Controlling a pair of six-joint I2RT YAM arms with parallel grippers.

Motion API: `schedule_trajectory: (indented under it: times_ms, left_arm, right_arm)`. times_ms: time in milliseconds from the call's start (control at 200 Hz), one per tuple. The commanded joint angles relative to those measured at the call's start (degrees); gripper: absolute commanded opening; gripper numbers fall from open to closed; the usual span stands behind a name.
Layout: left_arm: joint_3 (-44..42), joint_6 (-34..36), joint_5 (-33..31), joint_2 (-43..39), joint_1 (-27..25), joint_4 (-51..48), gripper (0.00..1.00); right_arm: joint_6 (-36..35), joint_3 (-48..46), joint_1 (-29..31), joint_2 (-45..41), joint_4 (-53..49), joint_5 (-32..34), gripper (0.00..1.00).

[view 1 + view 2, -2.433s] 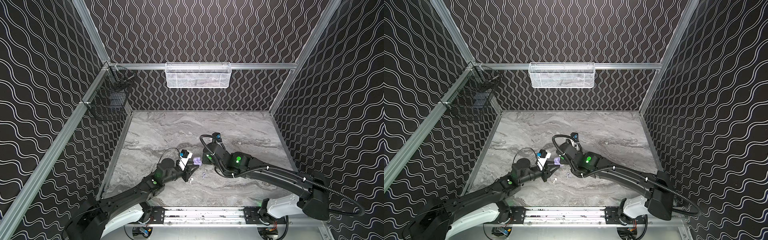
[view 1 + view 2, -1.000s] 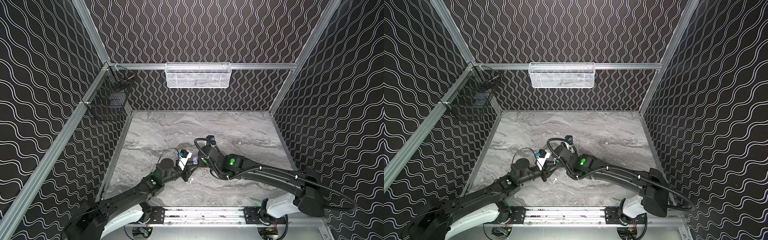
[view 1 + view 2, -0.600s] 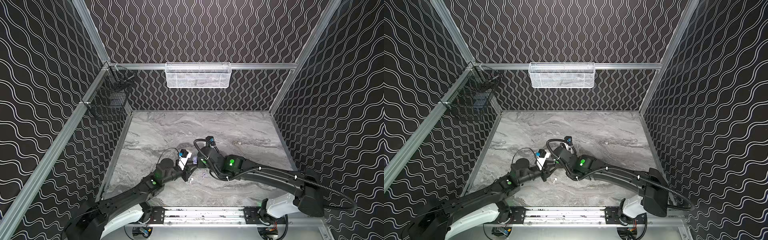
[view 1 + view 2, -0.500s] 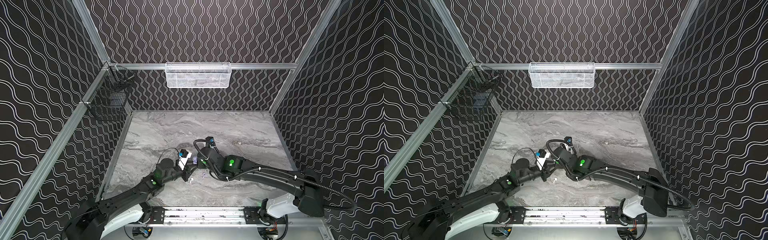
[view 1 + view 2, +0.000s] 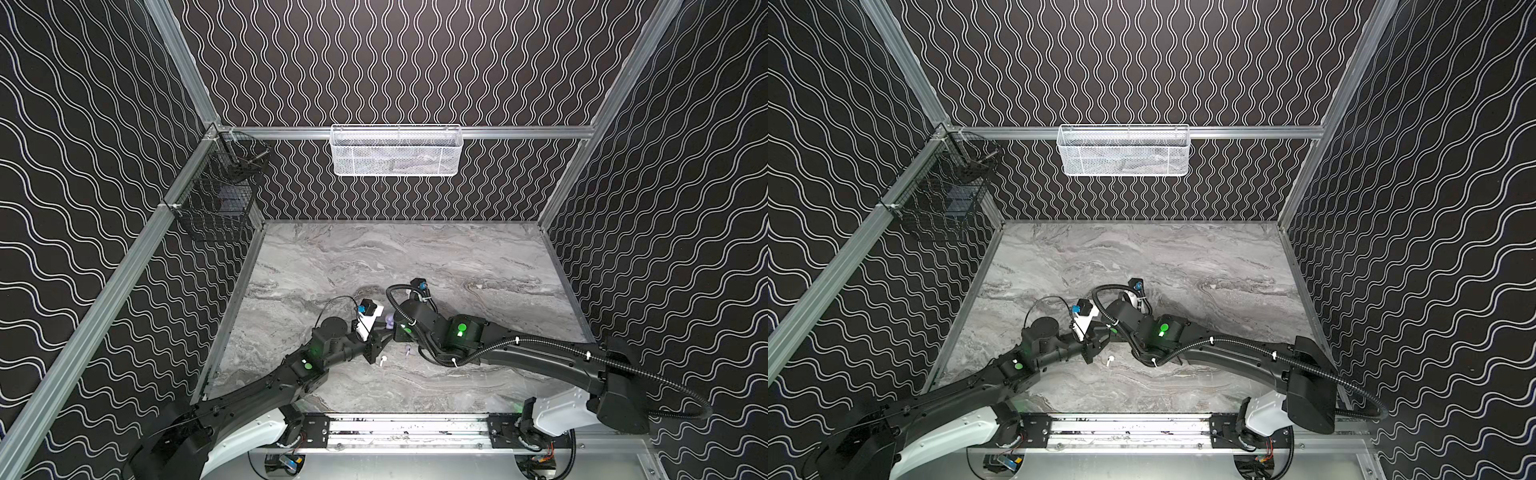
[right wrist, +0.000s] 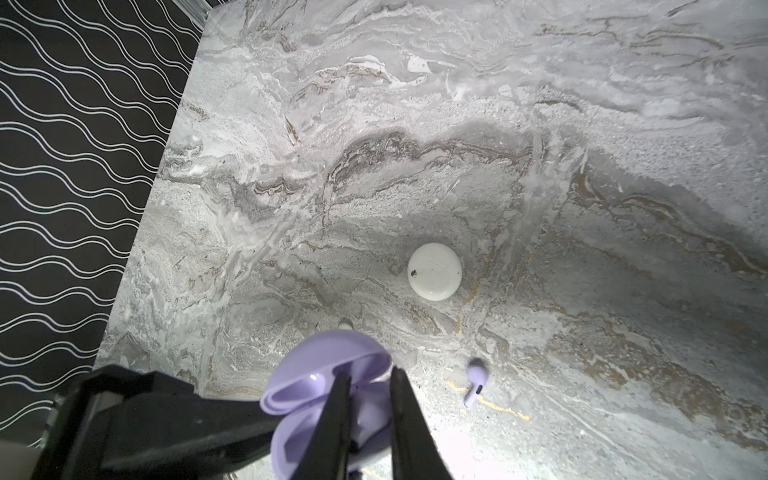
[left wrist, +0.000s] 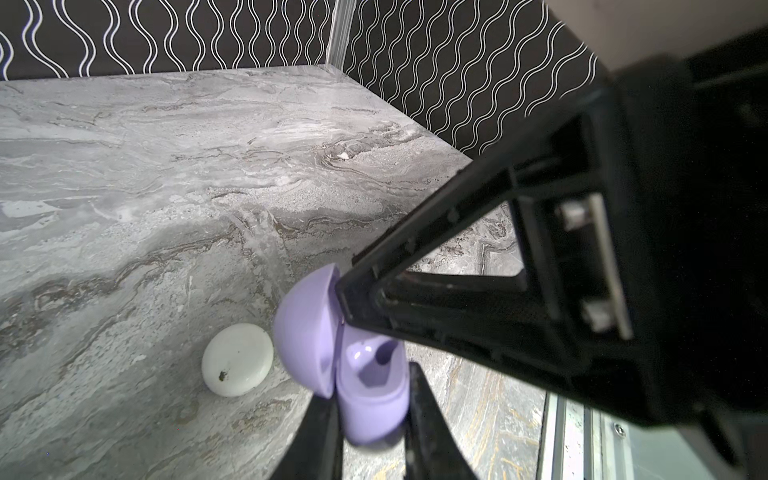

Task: Insert the wireless bluetooth earbuds into the charging case
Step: 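Lower the earbud into the case slot and open the right gripper, then move the right gripper back over the second lavender earbud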

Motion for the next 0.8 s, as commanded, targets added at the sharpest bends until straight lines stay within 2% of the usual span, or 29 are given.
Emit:
schedule_trajectory:
  times_ms: [0,295,586,796]
  left_arm:
    - [0.2,0.1,-1.1,-0.2,0.1,1.9,0.12]
    - [0.2,0.3,-1.3,-0.5,0.1,1.7,0.12]
    - [-0.1,0.2,-2.7,-1.5,0.2,1.0,0.12]
    - [-0.4,0.0,-4.2,-2.5,0.5,0.4,0.11]
  right_arm:
    - [1.1,-0.5,0.2,-0.6,0.2,-0.2,0.21]
    - [1.2,0.7,0.1,-1.3,-2.0,2.3,0.31]
    - [1.6,-0.6,-0.1,-4.3,-4.4,6.2,0.33]
    - [2.5,-3.5,-1.7,-3.4,-5.4,4.8,0.37]
